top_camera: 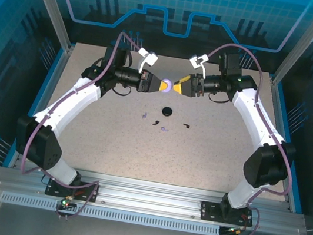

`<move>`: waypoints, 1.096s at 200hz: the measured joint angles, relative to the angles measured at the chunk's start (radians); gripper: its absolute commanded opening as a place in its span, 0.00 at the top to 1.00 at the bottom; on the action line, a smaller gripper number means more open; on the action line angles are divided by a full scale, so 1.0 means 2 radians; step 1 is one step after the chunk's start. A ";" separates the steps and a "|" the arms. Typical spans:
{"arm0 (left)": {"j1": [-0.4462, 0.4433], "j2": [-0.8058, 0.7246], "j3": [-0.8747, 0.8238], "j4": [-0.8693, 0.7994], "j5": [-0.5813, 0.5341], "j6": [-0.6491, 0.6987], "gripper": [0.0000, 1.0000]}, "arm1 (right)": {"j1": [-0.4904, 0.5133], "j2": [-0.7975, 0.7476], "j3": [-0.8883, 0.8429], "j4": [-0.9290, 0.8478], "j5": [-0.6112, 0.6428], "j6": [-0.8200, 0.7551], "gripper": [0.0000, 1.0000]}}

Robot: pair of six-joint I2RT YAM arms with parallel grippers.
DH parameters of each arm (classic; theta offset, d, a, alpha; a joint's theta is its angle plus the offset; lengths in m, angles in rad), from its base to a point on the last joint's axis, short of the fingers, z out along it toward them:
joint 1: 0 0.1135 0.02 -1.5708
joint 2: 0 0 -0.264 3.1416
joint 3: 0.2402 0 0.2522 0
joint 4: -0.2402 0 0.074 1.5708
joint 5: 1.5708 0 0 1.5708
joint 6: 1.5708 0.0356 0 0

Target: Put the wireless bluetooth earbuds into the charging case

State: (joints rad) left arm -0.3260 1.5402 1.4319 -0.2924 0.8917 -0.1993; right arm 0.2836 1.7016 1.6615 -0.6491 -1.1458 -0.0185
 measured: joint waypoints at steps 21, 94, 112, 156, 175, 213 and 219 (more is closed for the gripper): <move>-0.002 -0.003 0.000 -0.001 0.003 0.004 0.78 | 0.002 0.000 0.007 -0.011 -0.004 -0.005 0.57; -0.010 -0.017 0.001 -0.011 0.016 0.013 0.78 | 0.016 0.000 0.028 -0.050 -0.013 -0.034 0.59; -0.010 -0.017 0.001 -0.013 0.017 0.013 0.78 | 0.016 0.002 0.030 -0.056 -0.013 -0.039 0.59; -0.012 -0.017 0.005 -0.019 0.022 0.013 0.78 | 0.024 0.013 0.045 -0.076 -0.018 -0.053 0.64; -0.013 -0.018 0.007 -0.022 0.024 0.014 0.79 | 0.028 0.018 0.050 -0.081 -0.019 -0.057 0.66; -0.013 -0.018 0.007 -0.027 0.026 0.021 0.78 | 0.028 0.020 0.051 -0.087 -0.021 -0.062 0.77; -0.013 -0.018 0.007 -0.027 0.027 0.022 0.77 | 0.028 0.020 0.051 -0.087 -0.021 -0.062 0.79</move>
State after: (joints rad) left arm -0.3515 1.5051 1.4467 -0.3473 0.9447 -0.1547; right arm 0.3397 1.7424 1.7626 -0.8234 -1.1870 -0.1425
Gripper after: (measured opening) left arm 0.227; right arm 0.261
